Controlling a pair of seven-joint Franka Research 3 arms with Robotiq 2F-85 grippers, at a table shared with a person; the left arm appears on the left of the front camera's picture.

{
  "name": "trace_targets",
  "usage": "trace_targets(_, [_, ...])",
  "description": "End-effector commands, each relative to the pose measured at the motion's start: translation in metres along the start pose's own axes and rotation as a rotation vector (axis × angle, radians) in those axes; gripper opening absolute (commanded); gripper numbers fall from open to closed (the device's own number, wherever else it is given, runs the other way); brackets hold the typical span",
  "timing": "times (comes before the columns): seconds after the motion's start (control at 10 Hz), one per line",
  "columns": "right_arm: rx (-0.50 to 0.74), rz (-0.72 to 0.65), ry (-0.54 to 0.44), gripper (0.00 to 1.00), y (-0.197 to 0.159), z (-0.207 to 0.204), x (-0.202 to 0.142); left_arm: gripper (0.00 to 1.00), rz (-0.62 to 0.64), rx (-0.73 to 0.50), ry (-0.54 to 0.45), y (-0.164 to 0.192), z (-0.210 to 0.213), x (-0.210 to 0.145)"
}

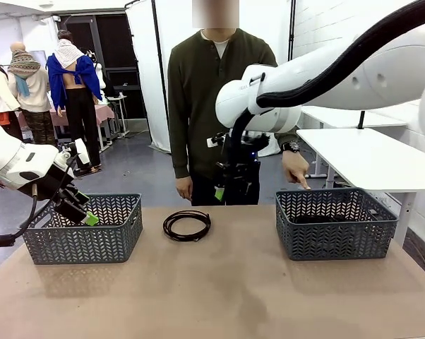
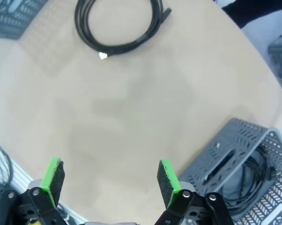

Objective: Organize the cables according to human instructions.
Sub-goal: Pick up a bundle of cables and place it in the basket indicated by the human.

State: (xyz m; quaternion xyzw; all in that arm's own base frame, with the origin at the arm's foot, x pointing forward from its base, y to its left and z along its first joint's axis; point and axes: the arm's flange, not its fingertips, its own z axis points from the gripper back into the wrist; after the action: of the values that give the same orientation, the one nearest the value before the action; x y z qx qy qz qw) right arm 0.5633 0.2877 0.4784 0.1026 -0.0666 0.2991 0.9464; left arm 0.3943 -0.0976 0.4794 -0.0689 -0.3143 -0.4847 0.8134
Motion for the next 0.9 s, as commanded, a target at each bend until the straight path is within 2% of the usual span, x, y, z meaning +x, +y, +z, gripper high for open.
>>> trace_targets(0.0, [-0.043,-0.049,-0.003,1.0,0.006,-0.0113,0.0149,1.0,0.008,-0.008,-0.007,-0.0012,-0.0005,-0.0042])
trace_targets(0.2, [-0.005,-0.021,-0.003,1.0,0.0032,-0.0076,0.0068,1.0,0.008,-0.008,-0.007,-0.0012,-0.0005,-0.0042])
trace_targets(0.8, [-0.005,-0.021,-0.003,1.0,0.0032,-0.0076,0.0068,1.0,0.008,-0.008,-0.007,-0.0012,-0.0005,-0.0042])
